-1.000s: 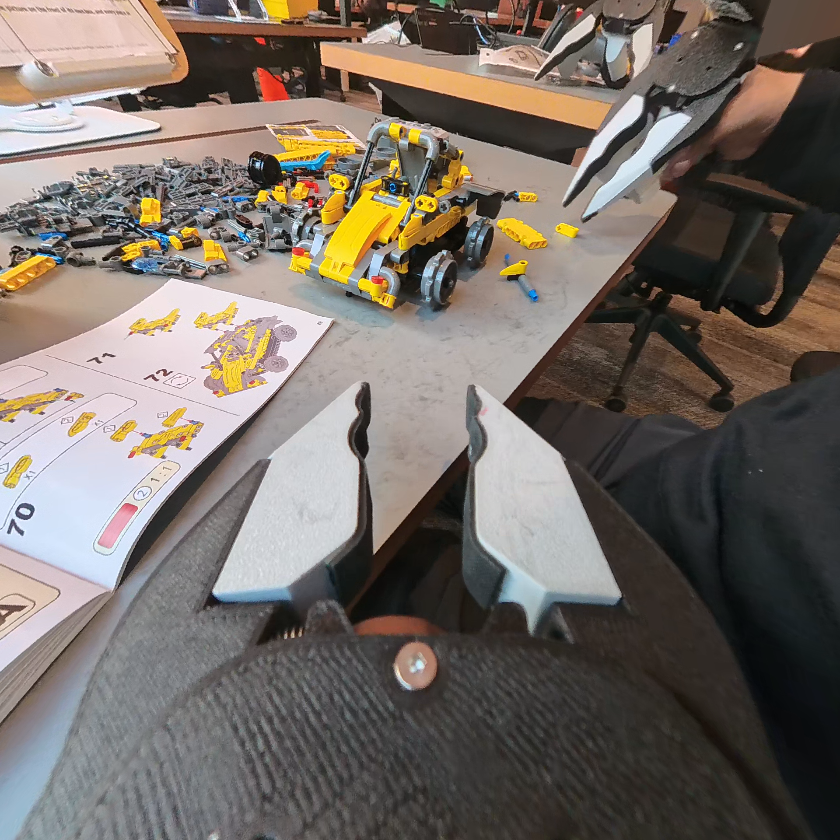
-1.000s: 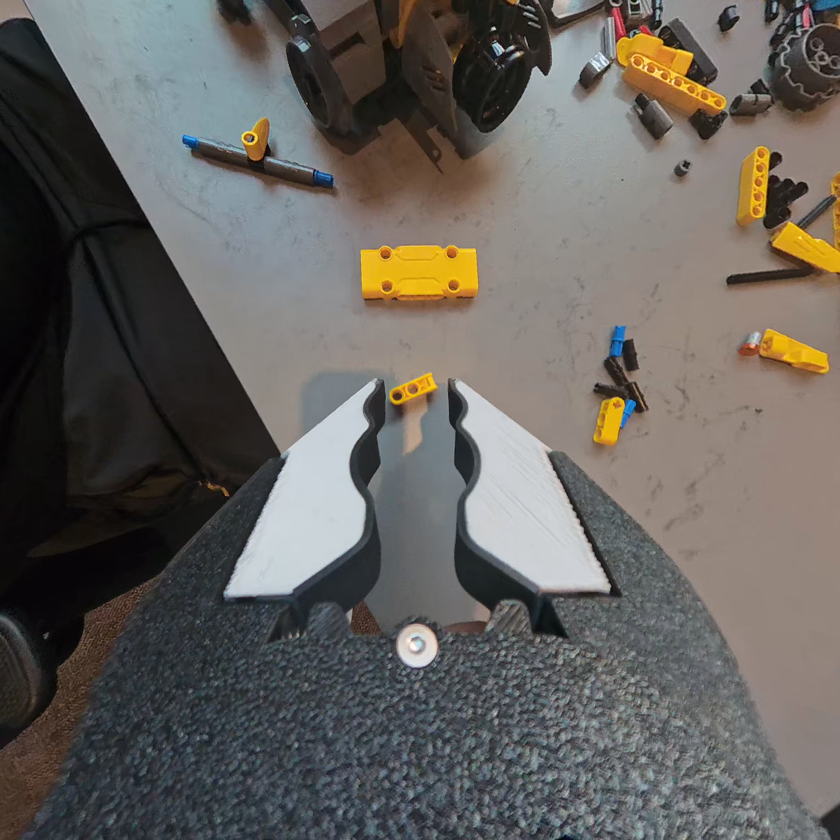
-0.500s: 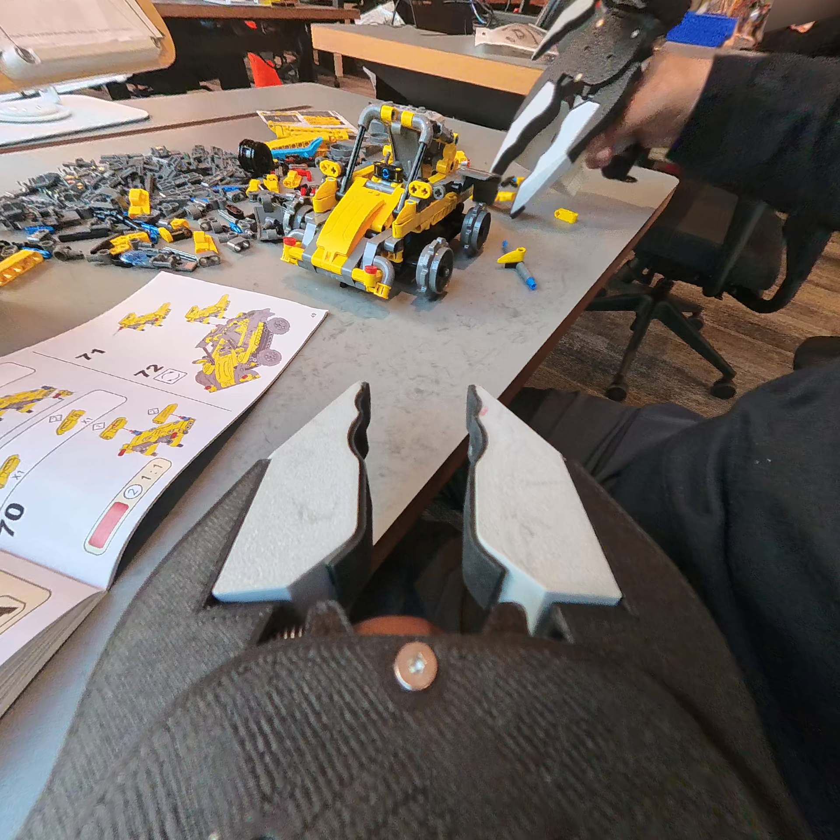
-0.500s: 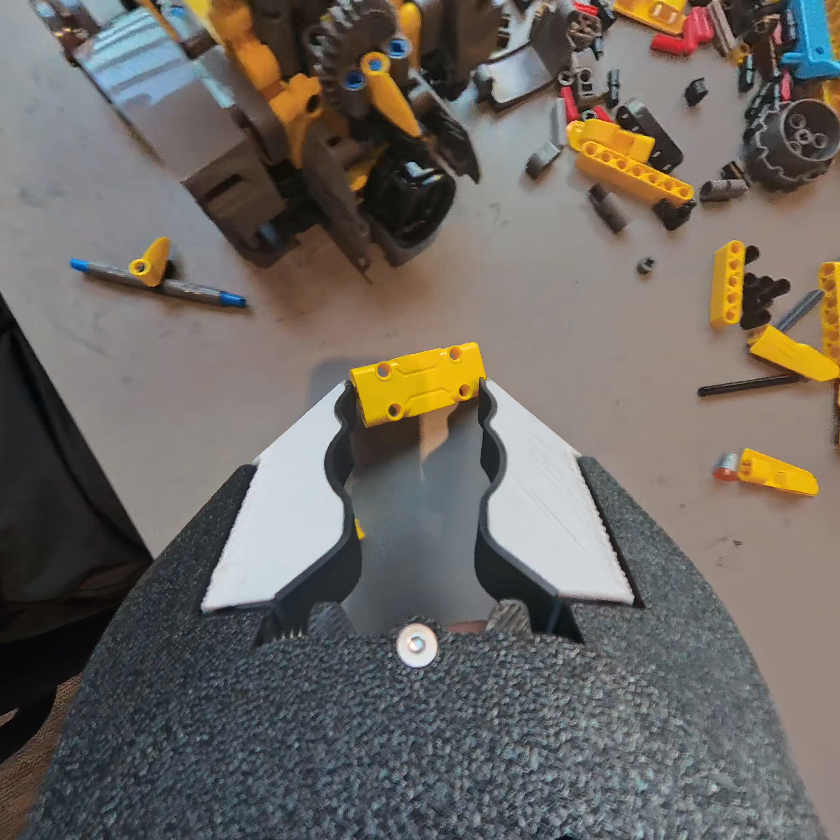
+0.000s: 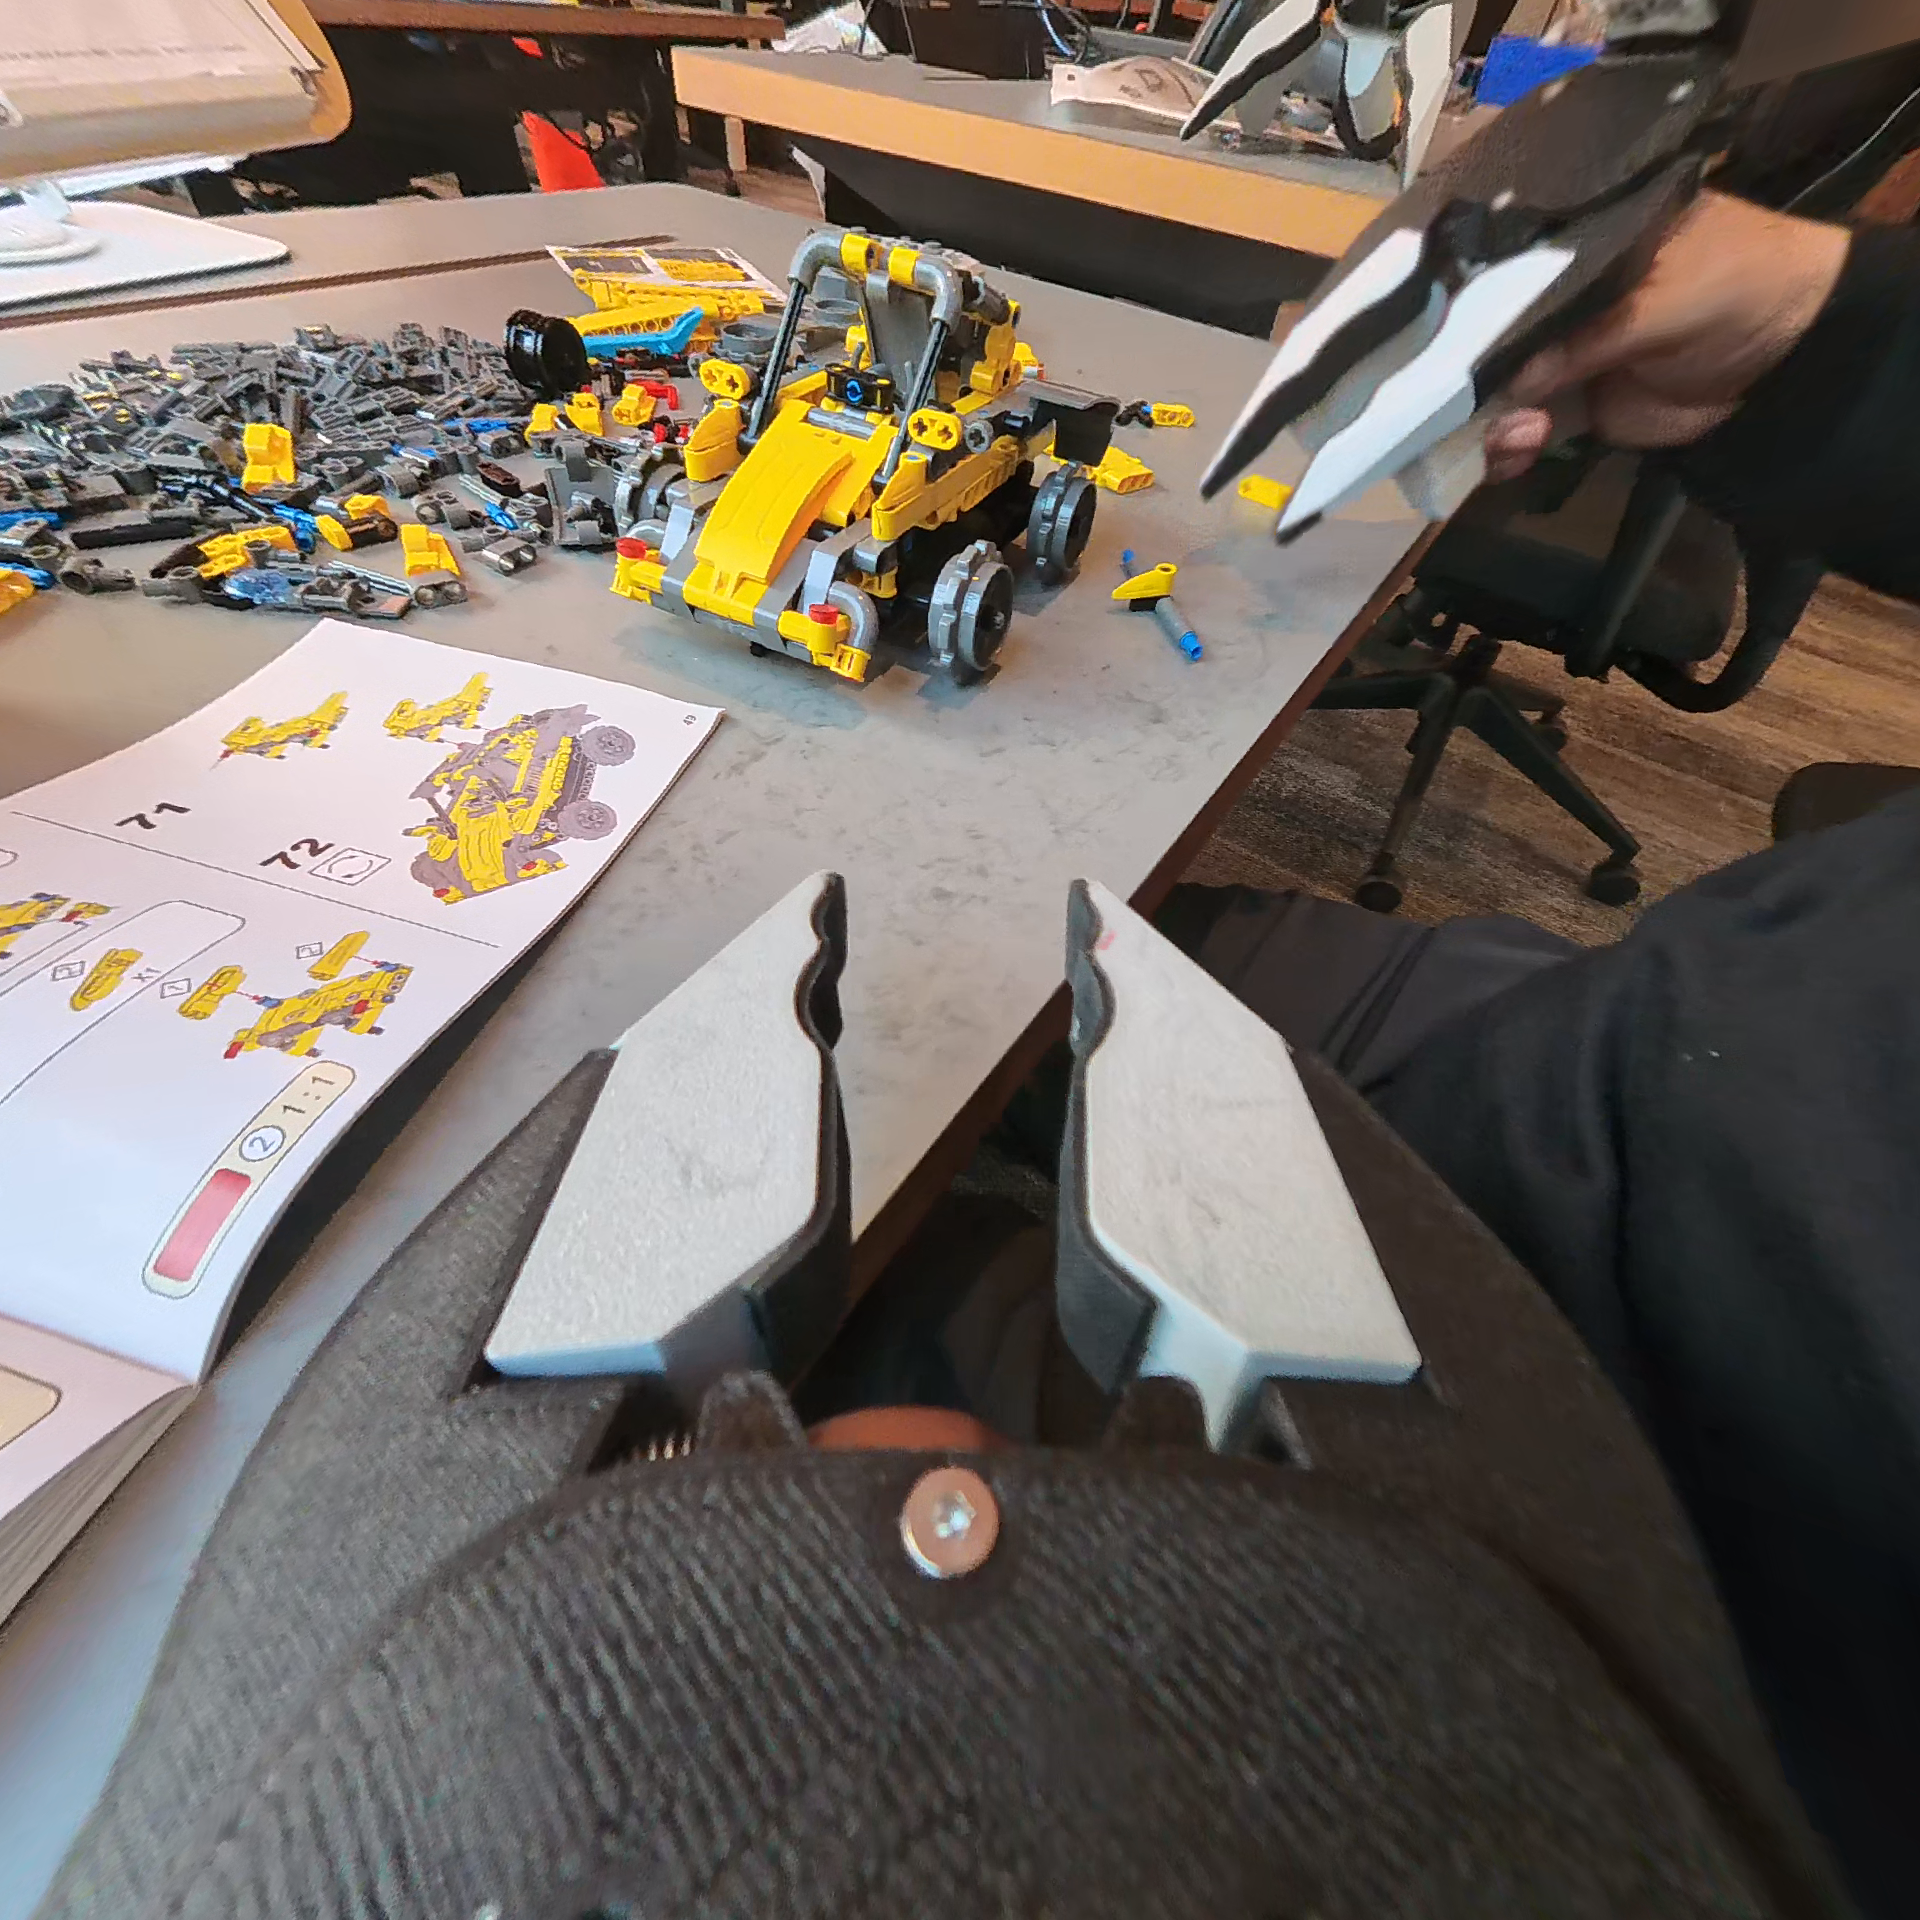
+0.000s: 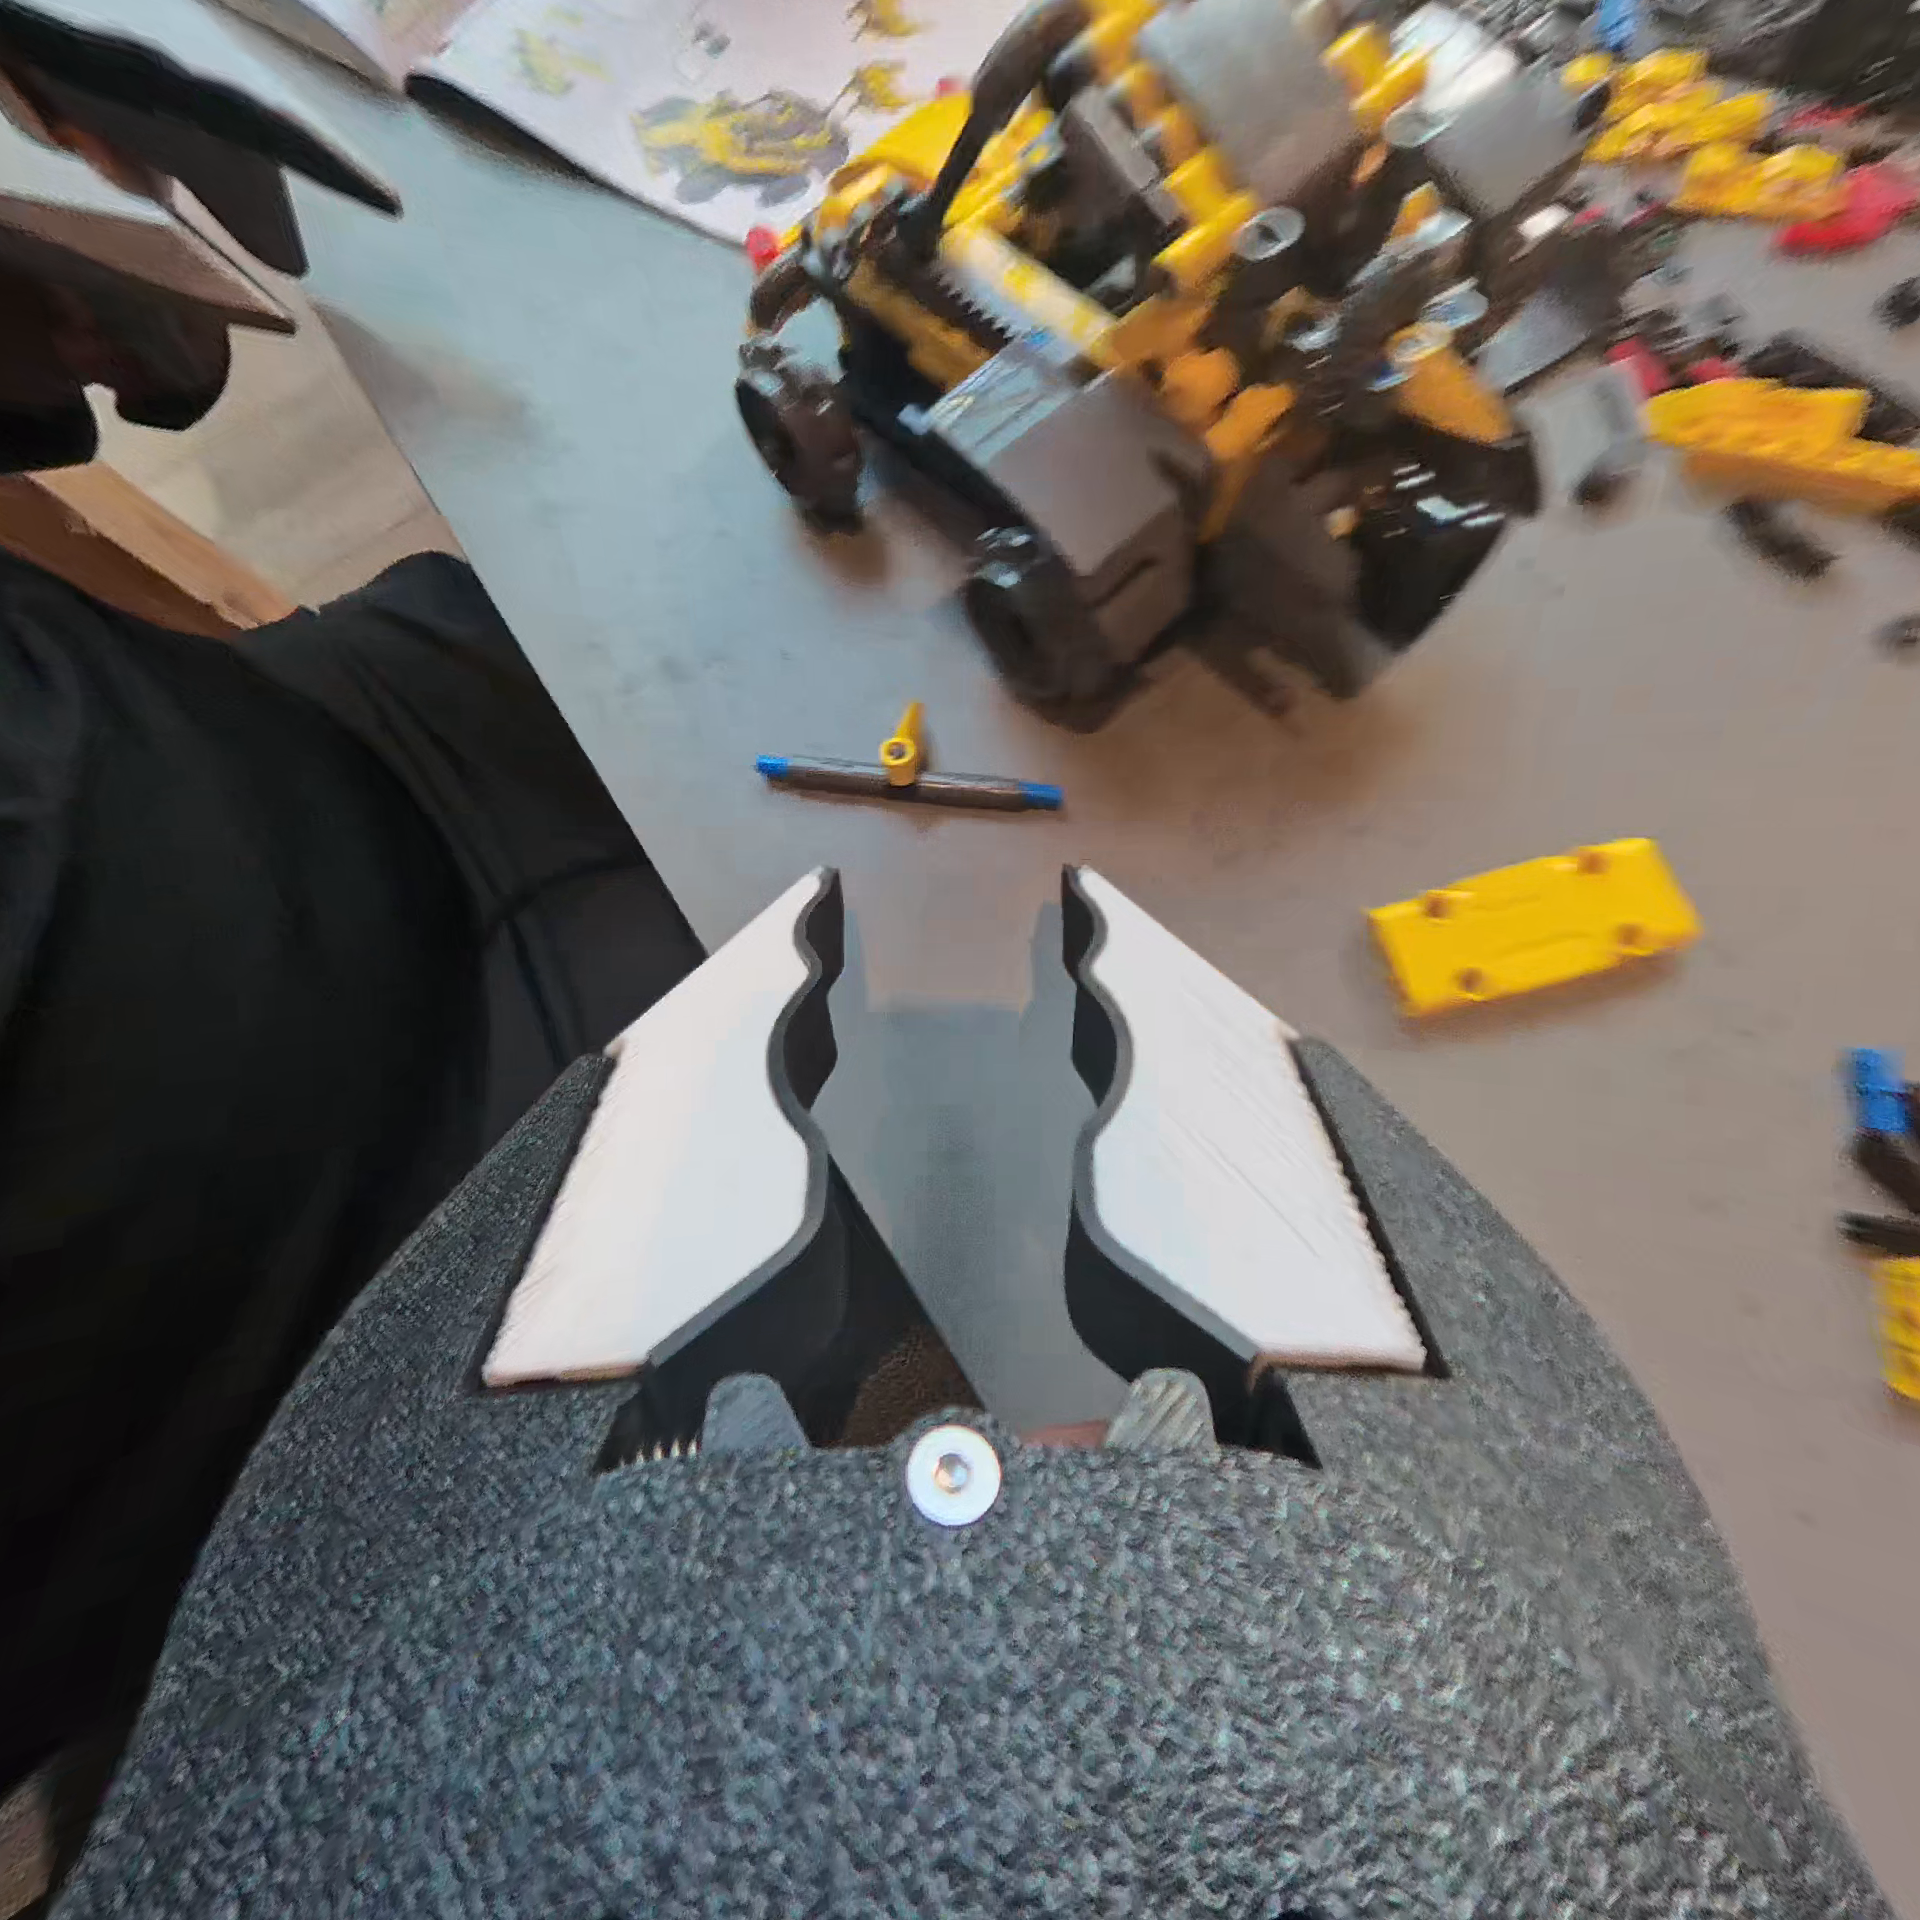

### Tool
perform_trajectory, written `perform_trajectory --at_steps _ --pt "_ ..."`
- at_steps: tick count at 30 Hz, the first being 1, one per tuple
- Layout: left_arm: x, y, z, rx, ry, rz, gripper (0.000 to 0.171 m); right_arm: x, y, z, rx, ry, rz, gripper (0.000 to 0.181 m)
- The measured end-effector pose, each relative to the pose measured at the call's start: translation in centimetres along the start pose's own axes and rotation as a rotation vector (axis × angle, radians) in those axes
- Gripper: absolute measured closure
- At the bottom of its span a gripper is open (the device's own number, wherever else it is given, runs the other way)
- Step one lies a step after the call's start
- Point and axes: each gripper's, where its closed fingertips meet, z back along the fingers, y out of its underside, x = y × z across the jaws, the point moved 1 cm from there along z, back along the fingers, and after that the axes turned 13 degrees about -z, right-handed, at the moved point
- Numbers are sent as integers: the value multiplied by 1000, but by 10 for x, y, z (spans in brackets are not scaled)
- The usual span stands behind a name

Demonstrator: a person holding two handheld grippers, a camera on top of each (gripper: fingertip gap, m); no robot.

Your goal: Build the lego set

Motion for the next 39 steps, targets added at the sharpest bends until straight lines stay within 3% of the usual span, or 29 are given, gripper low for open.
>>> perform_trajectory --at_steps 4,7,10,13,15,18,21,28,34,39 --pt "-3 1 -1 12 -4 -10 132 7 3 -36 58 34 39 139" --pt "-4 0 1 19 -21 -36 132 10 -4 -45 73 51 69 136" --pt "-3 -1 3 22 -41 -63 132 3 -9 -21 41 96 87 131" --pt "-3 2 0 26 -33 -68 133 -22 0 28 31 193 135 130" --pt "-4 5 -3 30 -20 -63 134 -36 12 59 20 179 131 133" --pt "-8 3 -4 22 -5 -50 133 -59 27 80 7 155 63 130" --pt "-13 0 -5 20 -5 -60 132 -71 28 76 -40 114 63 133" --pt "-28 -5 -9 56 -32 -179 131 -79 35 53 0 41 100 132" --pt "-50 5 -14 94 16 -297 129 -82 41 52 27 52 116 132" --pt "-54 12 -17 103 63 -283 129 -82 43 49 37 46 100 134"
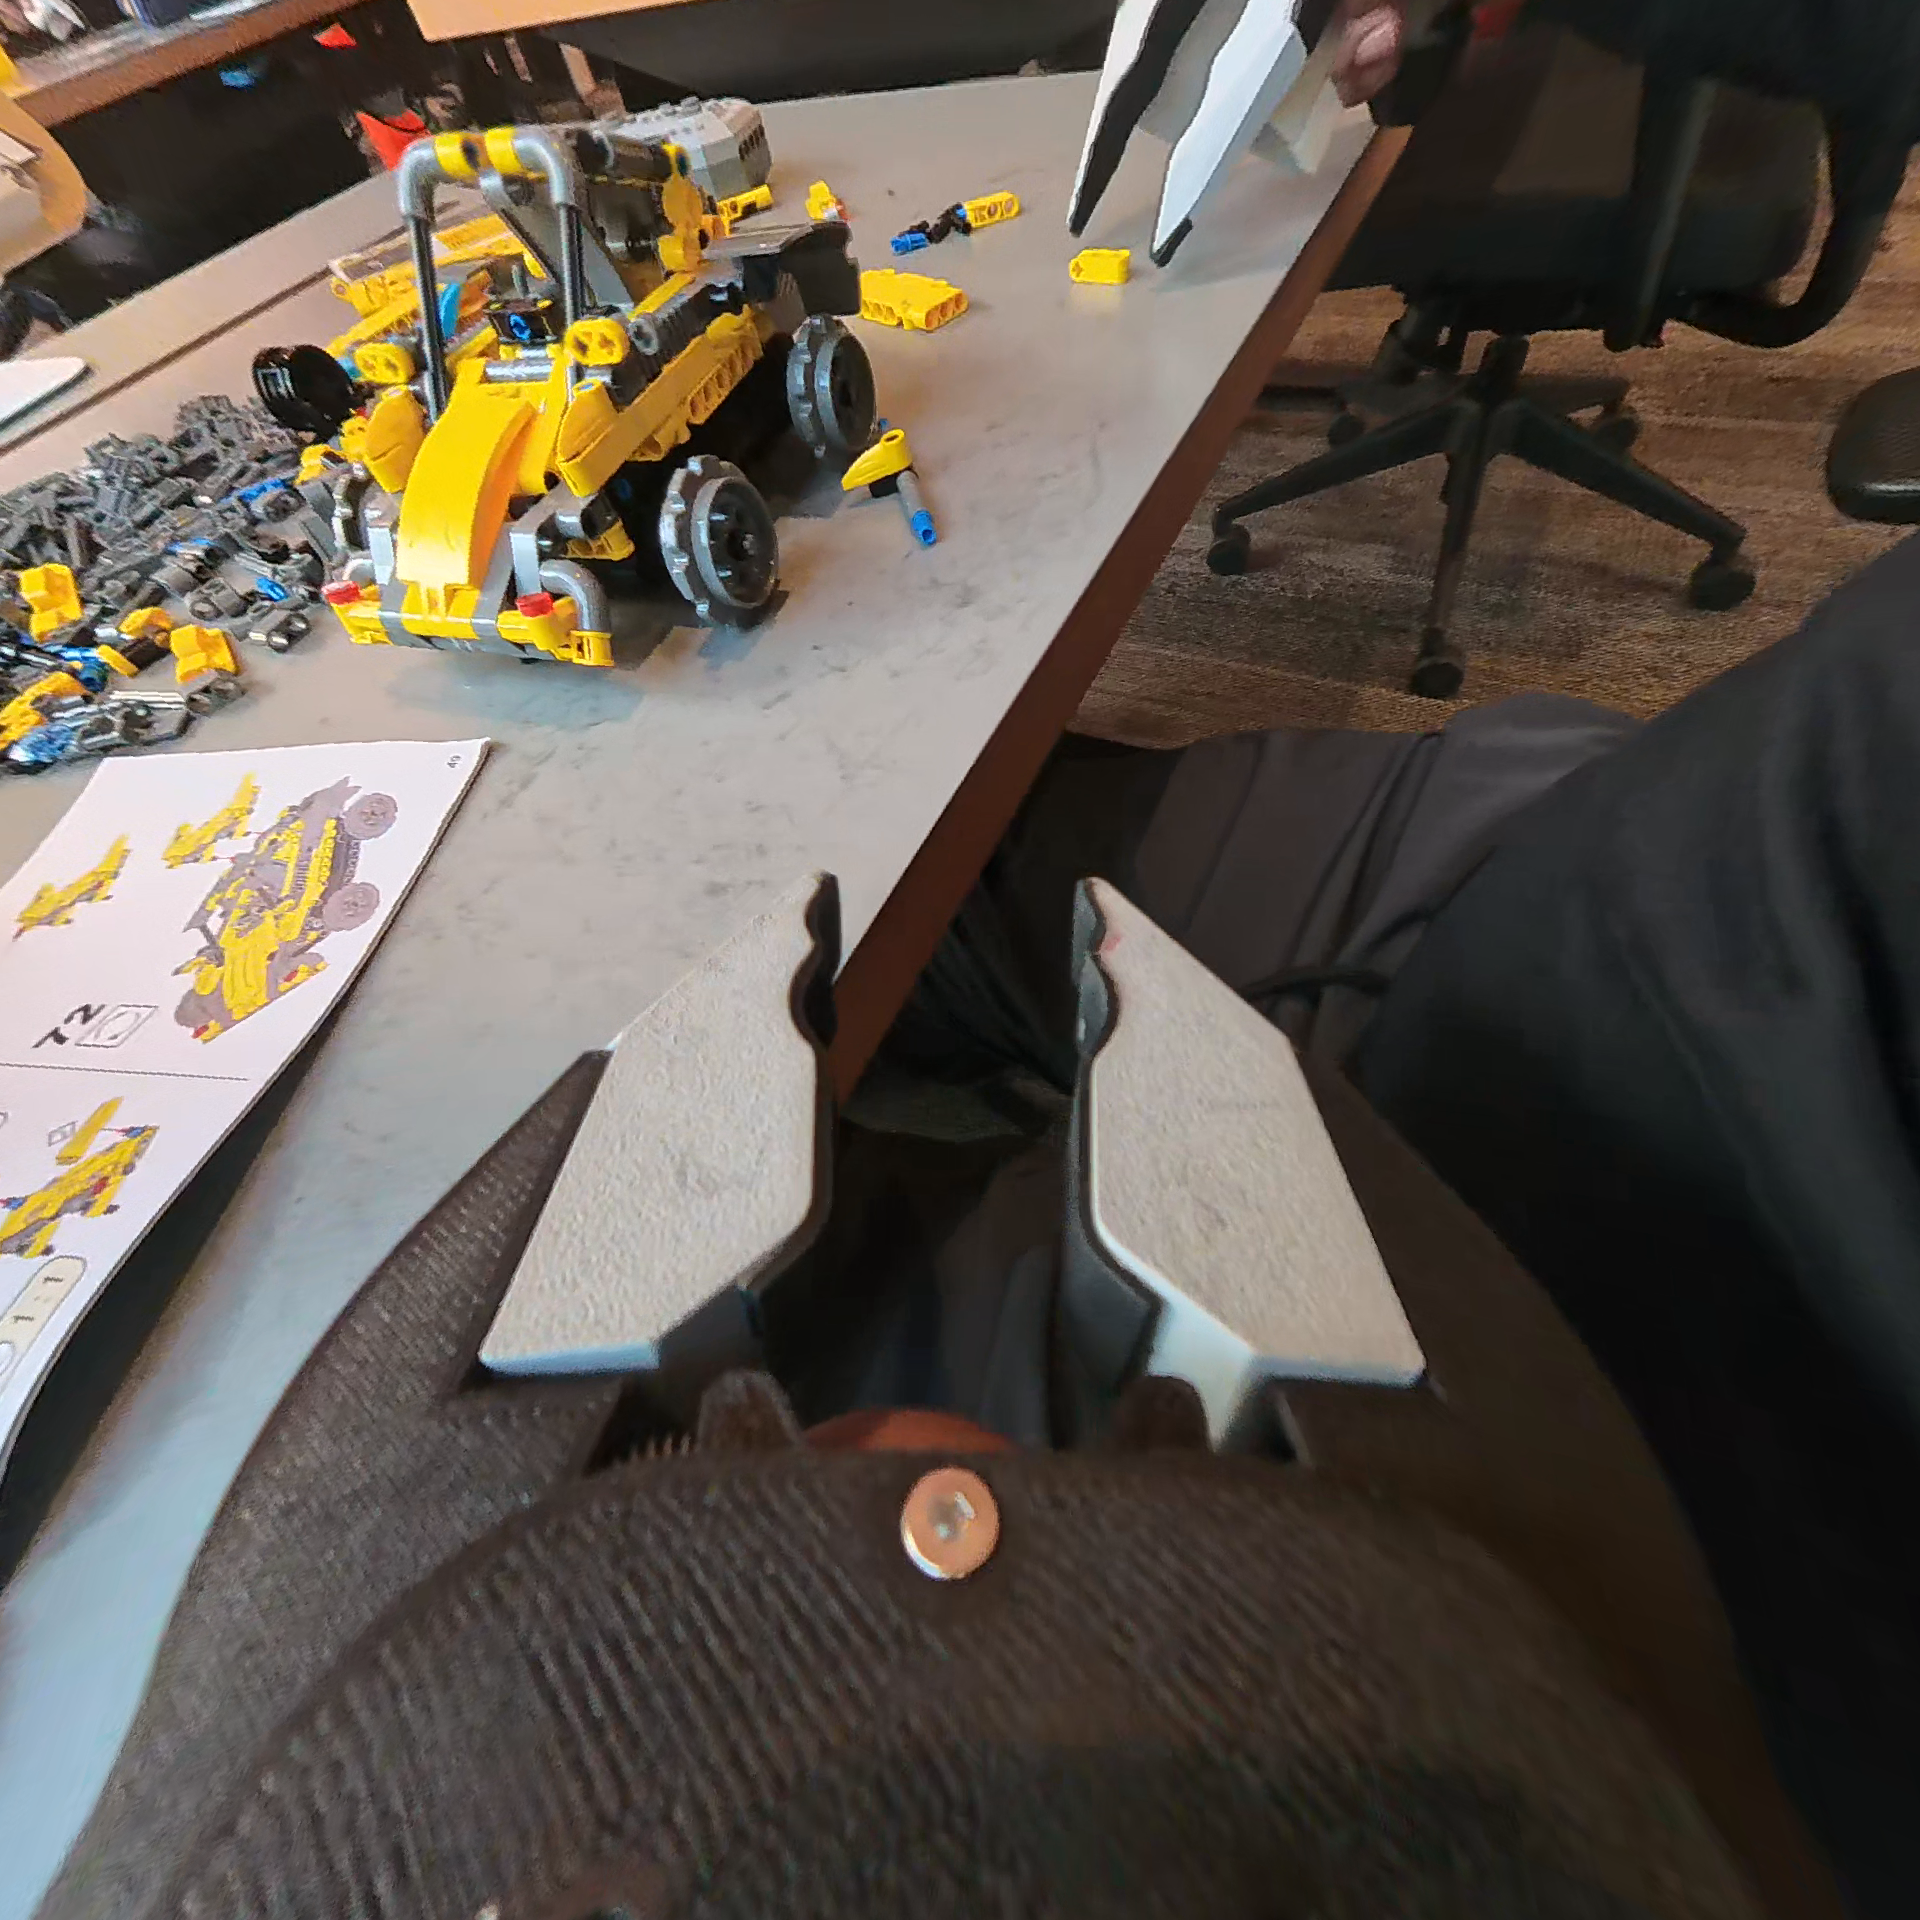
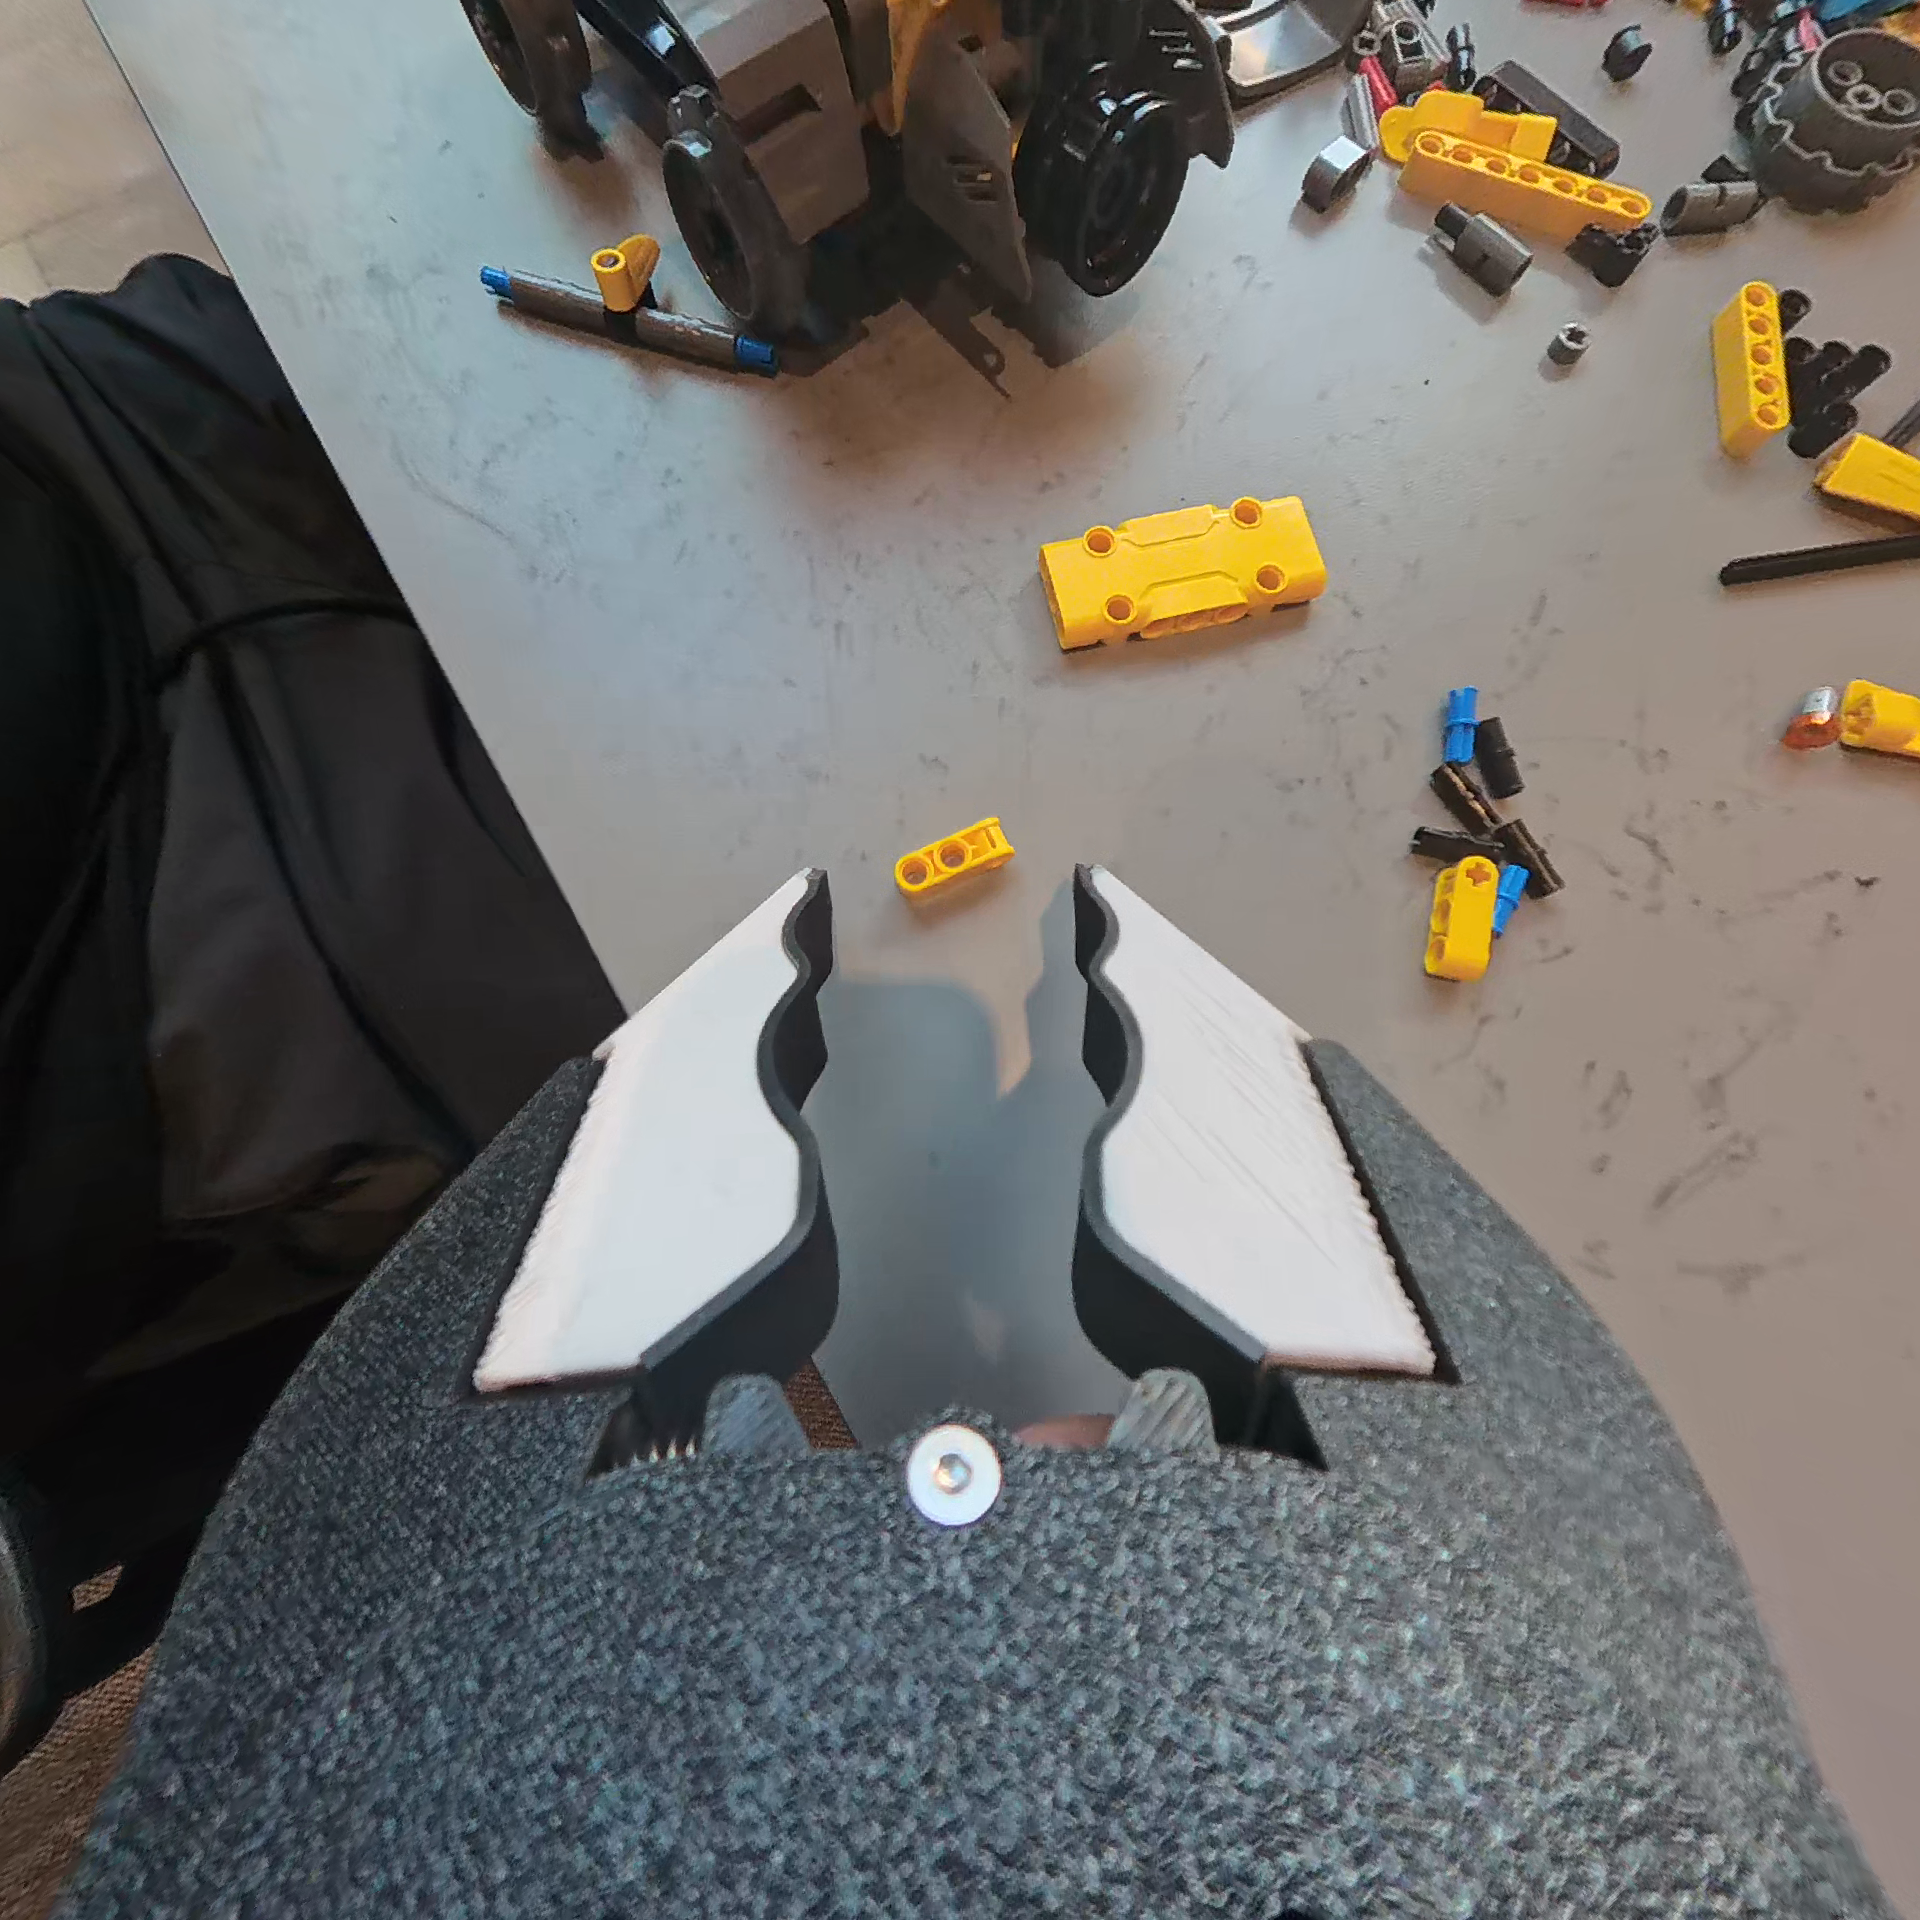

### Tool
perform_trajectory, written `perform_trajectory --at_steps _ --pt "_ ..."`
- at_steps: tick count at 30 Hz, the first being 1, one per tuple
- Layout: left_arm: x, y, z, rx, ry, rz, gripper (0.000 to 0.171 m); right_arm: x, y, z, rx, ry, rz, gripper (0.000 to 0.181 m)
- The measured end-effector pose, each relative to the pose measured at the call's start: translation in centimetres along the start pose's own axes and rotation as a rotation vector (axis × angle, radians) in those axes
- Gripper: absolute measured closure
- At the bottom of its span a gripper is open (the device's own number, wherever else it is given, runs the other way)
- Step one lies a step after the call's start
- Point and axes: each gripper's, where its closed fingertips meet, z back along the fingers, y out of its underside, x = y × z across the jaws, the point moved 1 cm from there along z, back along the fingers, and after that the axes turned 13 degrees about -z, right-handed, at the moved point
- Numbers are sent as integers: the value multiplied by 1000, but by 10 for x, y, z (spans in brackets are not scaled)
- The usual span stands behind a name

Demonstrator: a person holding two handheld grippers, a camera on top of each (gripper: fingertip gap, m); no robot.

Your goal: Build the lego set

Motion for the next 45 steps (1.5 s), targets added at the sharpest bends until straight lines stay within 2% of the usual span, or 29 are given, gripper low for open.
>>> perform_trajectory --at_steps 10,16,20,23,29,35,40,45 --pt "9 6 0 -12 21 45 130 -4 -7 -14 69 -52 -30 143" --pt "11 8 0 -18 34 58 131 8 -13 -23 82 -83 20 165" --pt "14 9 0 -22 34 80 131 16 -18 -30 77 -93 41 164" --pt "16 11 0 -21 33 97 131 21 -25 -33 62 -100 46 152" --pt "16 9 1 -31 46 110 131 15 -41 -15 -57 -77 21 153" --pt "21 2 8 -66 28 114 135 -12 -18 4 -36 15 -56 152" --pt "21 1 3 -74 55 182 134 -8 -13 2 -9 2 -31 149" --pt "23 2 5 -54 19 141 134 -3 -5 -3 51 -29 -6 148"
